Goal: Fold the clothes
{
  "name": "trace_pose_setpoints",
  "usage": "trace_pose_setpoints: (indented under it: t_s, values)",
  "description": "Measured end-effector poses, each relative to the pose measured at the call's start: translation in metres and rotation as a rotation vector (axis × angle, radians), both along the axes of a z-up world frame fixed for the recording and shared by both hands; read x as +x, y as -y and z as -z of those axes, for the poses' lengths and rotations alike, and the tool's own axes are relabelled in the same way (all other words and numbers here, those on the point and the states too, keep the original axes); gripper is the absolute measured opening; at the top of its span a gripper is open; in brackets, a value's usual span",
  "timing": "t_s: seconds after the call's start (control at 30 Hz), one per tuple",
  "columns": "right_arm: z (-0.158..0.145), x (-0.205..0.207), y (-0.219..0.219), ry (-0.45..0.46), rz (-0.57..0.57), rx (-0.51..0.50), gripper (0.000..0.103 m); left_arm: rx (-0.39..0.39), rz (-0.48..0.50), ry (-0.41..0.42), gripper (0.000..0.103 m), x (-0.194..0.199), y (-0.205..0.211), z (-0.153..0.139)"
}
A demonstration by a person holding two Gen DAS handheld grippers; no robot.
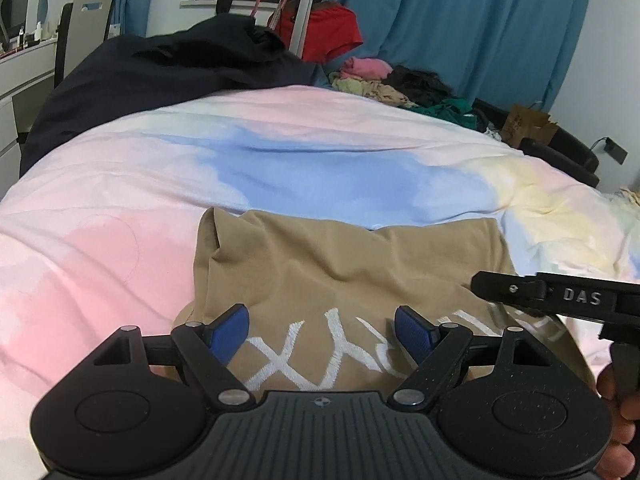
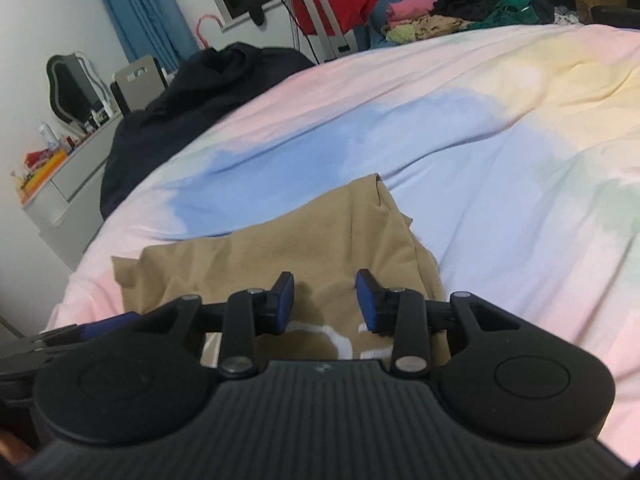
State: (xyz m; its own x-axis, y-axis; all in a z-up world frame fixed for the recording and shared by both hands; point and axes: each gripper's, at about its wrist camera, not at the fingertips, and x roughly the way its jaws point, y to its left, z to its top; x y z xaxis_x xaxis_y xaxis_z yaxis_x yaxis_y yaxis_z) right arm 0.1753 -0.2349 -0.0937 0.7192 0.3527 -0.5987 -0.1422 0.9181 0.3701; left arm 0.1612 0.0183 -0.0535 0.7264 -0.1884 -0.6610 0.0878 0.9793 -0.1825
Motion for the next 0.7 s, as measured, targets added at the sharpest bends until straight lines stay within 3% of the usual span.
trace_pose_setpoints:
  t_s: [0.23,0.37,0.5,0.6,0.7]
  values:
    - [-0.038,-0.054,0.004,0.062,0.007,0.045,0.040,-0.034,0.002,0.106,0.079,-0.047,-0.002,-0.031]
    - [-0.057,-0.084,0.006,0.139,-0.018,0.032,0.040,-0.044,0.011,0.104,0.079,-0.066,-0.002,-0.036]
    - [-0.041,-0.085,0.009,0.080,-0.012,0.030,0.040,-0.043,0.015,0.075,0.079,-0.076,0.001,-0.030]
    - [-0.016,-0.071,0.006,-0.013,-0.002,0.005,0.039,0.005,0.019,0.026,0.081,-0.069,0.007,-0.013]
    - [0.004,-0.064,0.001,-0.069,0.006,0.002,0.039,-0.004,-0.015,-0.030,0.083,-0.060,0.008,0.006]
